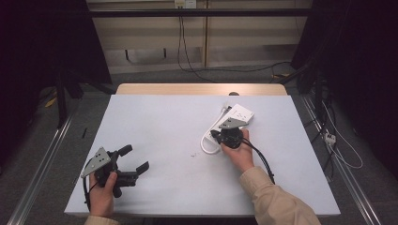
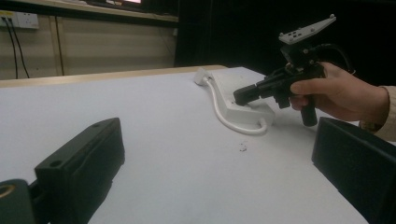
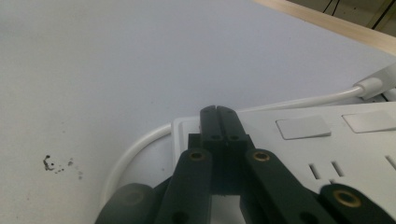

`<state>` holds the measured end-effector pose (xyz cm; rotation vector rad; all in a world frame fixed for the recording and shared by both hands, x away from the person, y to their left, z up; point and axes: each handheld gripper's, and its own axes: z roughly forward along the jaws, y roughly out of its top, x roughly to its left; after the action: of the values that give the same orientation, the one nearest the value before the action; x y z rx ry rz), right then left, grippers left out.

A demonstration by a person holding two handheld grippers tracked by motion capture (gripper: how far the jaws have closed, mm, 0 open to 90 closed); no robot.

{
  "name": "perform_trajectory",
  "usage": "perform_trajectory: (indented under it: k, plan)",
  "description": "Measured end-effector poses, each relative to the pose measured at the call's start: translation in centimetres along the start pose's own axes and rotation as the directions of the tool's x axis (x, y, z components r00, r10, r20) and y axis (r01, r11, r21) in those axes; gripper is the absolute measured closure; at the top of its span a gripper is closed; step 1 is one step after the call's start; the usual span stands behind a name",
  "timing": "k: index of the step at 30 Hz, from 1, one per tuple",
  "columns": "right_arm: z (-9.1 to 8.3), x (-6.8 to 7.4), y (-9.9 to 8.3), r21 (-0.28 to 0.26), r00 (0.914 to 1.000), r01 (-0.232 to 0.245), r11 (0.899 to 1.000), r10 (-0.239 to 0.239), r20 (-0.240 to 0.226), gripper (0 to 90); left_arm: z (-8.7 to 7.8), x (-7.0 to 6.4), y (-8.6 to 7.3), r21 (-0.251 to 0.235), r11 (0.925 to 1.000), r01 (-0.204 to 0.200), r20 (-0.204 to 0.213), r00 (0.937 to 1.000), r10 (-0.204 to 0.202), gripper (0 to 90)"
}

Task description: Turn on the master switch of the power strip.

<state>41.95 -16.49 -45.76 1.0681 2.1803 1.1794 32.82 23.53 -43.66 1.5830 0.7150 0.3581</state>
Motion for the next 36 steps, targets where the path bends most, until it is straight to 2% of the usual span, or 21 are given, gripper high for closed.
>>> perform_trajectory:
  k: [4, 5, 7, 9, 17, 23, 26, 28, 30, 36]
  plan:
    - [-0.2, -0.3, -0.1, -0.034, 0.9987, -0.051, 0.998, 0.050, -0.011, 90.0, -0.1, 0.1, 0.0, -0.005, 1.0000, 0.006, -0.005, 1.0000, -0.006, 2.1]
    - [-0.2, -0.3, -0.1, -0.041, 0.9984, -0.055, 0.998, 0.055, -0.016, 90.0, -0.1, 0.1, 0.0, -0.009, 0.9999, 0.009, -0.007, 0.9999, -0.010, 2.1]
    - [-0.4, -0.2, -0.1, -0.041, 0.9993, -0.035, 0.999, 0.034, -0.017, 90.0, -0.1, 0.2, 0.0, -0.012, 0.9999, 0.011, -0.008, 0.9999, -0.011, 2.1]
    - [-0.6, -0.2, 0.1, -0.054, 0.9994, -0.032, 0.998, 0.031, -0.013, 86.2, 0.0, 0.3, 0.0, -0.009, 0.9999, 0.011, -0.007, 0.9999, -0.011, 2.0]
    - [-0.9, -0.5, -0.3, -0.049, 0.9960, -0.084, 0.995, 0.083, -0.035, 73.8, 0.4, 0.3, 0.1, -0.007, 0.9999, 0.009, -0.001, 1.0000, -0.009, 2.1]
    - [-1.1, -0.1, -0.7, -0.040, 0.9939, -0.103, 0.994, 0.101, -0.044, 58.1, 0.6, 0.1, 0.1, -0.003, 1.0000, 0.008, 0.003, 1.0000, -0.008, 2.1]
    - [-1.3, 0.0, -0.7, -0.034, 0.9932, -0.108, 0.994, 0.107, -0.046, 46.8, 0.5, 0.0, 0.1, -0.003, 1.0000, 0.004, 0.005, 1.0000, -0.004, 2.1]
    - [-1.7, 0.0, -0.8, -0.040, 0.9929, -0.111, 0.993, 0.109, -0.049, 44.7, 0.4, 0.0, 0.1, -0.004, 1.0000, 0.003, 0.005, 1.0000, -0.003, 2.1]
    - [-2.0, 0.0, -0.9, -0.043, 0.9919, -0.119, 0.992, 0.116, -0.052, 37.6, 0.4, 0.0, 0.1, -0.001, 1.0000, 0.002, 0.008, 1.0000, -0.002, 2.1]
    - [-3.1, -0.2, -1.2, -0.051, 0.9918, -0.120, 0.992, 0.117, -0.052, 29.8, 0.5, 0.1, 0.1, 0.000, 1.0000, 0.005, 0.005, 1.0000, -0.005, 2.1]
